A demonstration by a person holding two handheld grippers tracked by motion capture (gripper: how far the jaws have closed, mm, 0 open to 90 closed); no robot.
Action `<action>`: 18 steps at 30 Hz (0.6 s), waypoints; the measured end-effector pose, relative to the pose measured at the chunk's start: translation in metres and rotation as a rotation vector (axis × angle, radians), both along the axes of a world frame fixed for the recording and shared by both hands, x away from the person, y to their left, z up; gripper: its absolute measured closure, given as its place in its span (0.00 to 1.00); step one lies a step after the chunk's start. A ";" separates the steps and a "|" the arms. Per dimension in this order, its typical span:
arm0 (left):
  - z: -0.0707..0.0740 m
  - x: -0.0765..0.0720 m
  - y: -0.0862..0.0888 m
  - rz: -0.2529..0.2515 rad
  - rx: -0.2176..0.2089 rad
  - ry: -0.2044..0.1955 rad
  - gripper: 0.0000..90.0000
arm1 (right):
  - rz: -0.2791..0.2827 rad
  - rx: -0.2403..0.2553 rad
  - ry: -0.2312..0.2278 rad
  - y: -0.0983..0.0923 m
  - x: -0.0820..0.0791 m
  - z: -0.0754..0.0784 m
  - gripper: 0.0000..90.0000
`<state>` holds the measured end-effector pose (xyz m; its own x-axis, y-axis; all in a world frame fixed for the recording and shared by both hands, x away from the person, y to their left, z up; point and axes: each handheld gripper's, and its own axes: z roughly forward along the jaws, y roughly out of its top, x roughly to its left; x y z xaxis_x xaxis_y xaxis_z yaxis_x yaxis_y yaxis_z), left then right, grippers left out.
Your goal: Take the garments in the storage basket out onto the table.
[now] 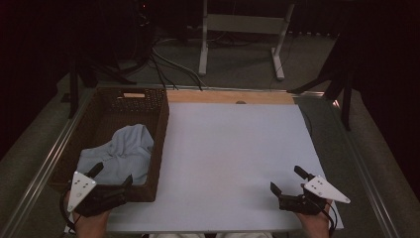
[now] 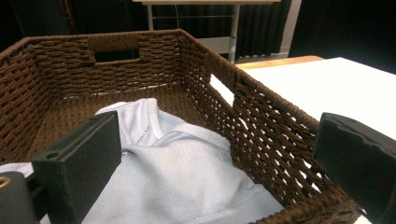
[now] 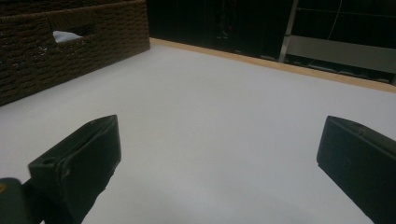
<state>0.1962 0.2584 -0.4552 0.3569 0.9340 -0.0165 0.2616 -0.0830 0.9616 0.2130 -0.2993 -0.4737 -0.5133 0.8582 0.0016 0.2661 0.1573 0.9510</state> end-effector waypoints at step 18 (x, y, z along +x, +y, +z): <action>0.021 0.003 0.007 -0.012 0.012 0.048 0.03 | -0.003 -0.010 0.002 0.003 0.001 -0.001 0.00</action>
<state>0.1990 0.2654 -0.4343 0.3676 0.9297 -0.0225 0.3066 -0.0983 0.9468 0.2135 -0.2968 -0.4748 -0.5112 0.8595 -0.0064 0.2680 0.1665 0.9489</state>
